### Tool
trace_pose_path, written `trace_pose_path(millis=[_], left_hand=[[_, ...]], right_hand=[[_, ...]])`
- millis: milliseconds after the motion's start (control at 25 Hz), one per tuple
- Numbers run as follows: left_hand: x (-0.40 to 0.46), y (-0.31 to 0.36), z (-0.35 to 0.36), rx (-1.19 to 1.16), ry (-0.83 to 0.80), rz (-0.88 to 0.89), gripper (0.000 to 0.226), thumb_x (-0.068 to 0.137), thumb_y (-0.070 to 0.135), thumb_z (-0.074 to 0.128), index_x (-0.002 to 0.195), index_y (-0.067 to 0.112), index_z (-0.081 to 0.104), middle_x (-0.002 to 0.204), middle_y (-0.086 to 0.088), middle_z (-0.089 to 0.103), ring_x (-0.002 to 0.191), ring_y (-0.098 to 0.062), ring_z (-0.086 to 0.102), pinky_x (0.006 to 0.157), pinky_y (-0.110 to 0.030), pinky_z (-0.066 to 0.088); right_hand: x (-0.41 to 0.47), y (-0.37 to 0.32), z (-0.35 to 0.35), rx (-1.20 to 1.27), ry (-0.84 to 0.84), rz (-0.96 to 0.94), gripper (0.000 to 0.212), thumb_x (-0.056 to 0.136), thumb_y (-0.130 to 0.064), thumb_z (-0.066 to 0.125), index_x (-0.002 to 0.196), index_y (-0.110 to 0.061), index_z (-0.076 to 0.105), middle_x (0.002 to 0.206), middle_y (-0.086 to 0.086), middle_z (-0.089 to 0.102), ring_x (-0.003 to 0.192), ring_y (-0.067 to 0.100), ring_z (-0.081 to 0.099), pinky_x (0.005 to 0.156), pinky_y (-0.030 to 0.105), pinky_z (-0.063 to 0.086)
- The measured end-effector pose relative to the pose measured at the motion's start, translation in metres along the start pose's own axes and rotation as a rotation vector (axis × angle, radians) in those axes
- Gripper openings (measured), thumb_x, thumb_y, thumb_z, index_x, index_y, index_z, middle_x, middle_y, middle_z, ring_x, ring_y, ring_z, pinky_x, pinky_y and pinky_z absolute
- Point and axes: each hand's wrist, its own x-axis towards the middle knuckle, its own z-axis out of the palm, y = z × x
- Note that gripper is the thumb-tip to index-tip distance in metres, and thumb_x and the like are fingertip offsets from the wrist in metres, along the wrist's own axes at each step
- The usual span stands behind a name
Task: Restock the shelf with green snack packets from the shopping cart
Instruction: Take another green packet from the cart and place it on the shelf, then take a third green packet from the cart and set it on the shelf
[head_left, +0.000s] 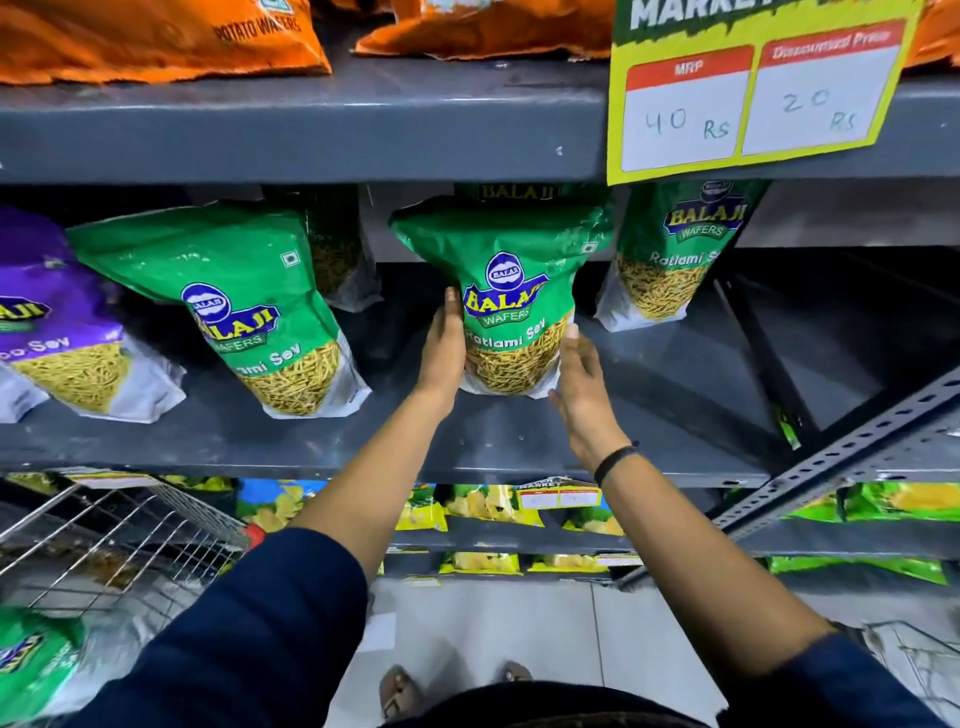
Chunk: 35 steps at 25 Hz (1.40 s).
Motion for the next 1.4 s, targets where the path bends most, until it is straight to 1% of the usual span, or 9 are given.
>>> trace_pose_path(millis=[200,280,440,640,840,960,1120,1280,1400], left_hand=[[-0.012,-0.016,-0.031,0.022,0.255,0.16,0.04,0.097,0.037,0.031,0.119,0.012,0.053,0.117,-0.012,0.062,0.104,-0.021,0.057,0.093,-0.039,0.045],[-0.02,-0.027,-0.059,0.017,0.305,0.204,0.037,0.098,0.03,0.029,0.11,0.008,0.057,0.096,-0.016,0.066,0.082,-0.017,0.061,0.077,-0.03,0.048],[-0.056,-0.053,-0.141,0.065,0.449,0.268,0.033,0.095,0.032,0.031,0.082,0.021,0.059,0.065,-0.007,0.063,0.066,-0.016,0.063,0.066,-0.025,0.05],[-0.113,-0.114,-0.325,0.043,0.868,0.14,0.032,0.09,0.043,0.034,0.068,0.033,0.055,0.057,0.009,0.059,0.062,-0.024,0.057,0.069,-0.038,0.049],[-0.204,-0.201,-0.51,-0.011,1.214,-0.287,0.027,0.093,0.03,0.038,0.071,0.019,0.048,0.088,-0.032,0.062,0.077,-0.039,0.06,0.083,-0.051,0.05],[-0.239,-0.225,-0.582,-0.021,1.189,-0.513,0.031,0.093,0.013,0.04,0.062,0.013,0.045,0.075,-0.024,0.058,0.079,-0.03,0.054,0.072,-0.037,0.038],[-0.225,-0.232,-0.637,-0.15,0.912,-0.671,0.03,0.091,0.015,0.043,0.065,0.028,0.039,0.073,0.009,0.045,0.085,-0.019,0.049,0.081,-0.031,0.042],[-0.188,-0.236,-0.654,-0.316,0.884,-0.652,0.005,0.087,0.009,0.052,0.089,0.013,0.05,0.083,-0.002,0.053,0.078,-0.015,0.05,0.066,-0.028,0.042],[-0.178,-0.284,-0.658,-0.254,0.922,-0.644,0.043,0.069,0.008,0.07,0.106,0.009,0.048,0.108,-0.02,0.063,0.09,-0.029,0.06,0.075,-0.039,0.053]], right_hand=[[-0.016,0.02,0.014,-0.105,0.271,-0.188,0.026,0.089,-0.033,0.049,0.105,-0.013,0.052,0.108,0.015,0.057,0.09,0.019,0.054,0.079,0.023,0.044],[-0.028,0.029,0.031,-0.111,0.24,-0.213,0.011,0.087,-0.034,0.051,0.092,-0.024,0.051,0.097,0.009,0.056,0.084,0.019,0.052,0.076,0.031,0.045],[-0.062,0.057,0.095,-0.192,0.005,-0.218,0.001,0.083,-0.037,0.05,0.082,-0.038,0.049,0.097,0.006,0.058,0.088,0.026,0.059,0.086,0.043,0.048],[-0.135,0.114,0.222,-0.388,-0.401,-0.201,0.009,0.088,-0.018,0.052,0.096,-0.022,0.055,0.096,0.002,0.059,0.08,0.008,0.055,0.076,0.021,0.045],[-0.208,0.2,0.359,-0.674,-0.838,-0.043,0.025,0.088,-0.006,0.051,0.109,0.006,0.057,0.101,0.008,0.055,0.089,0.014,0.052,0.071,0.007,0.041],[-0.24,0.244,0.438,-0.868,-1.095,0.108,0.03,0.09,-0.007,0.048,0.115,0.009,0.053,0.1,0.014,0.055,0.074,0.009,0.052,0.064,0.015,0.044],[-0.23,0.295,0.515,-0.974,-1.108,0.151,0.058,0.082,-0.015,0.061,0.132,0.004,0.038,0.124,0.019,0.055,0.103,0.028,0.059,0.095,0.044,0.048],[-0.235,0.308,0.549,-1.12,-1.096,0.006,0.068,0.078,-0.013,0.066,0.137,-0.006,0.032,0.131,0.013,0.049,0.12,0.025,0.049,0.103,0.034,0.038],[-0.235,0.315,0.538,-1.3,-1.091,-0.145,0.046,0.076,-0.015,0.068,0.12,-0.007,0.054,0.119,0.022,0.064,0.11,0.034,0.059,0.091,0.037,0.046]])
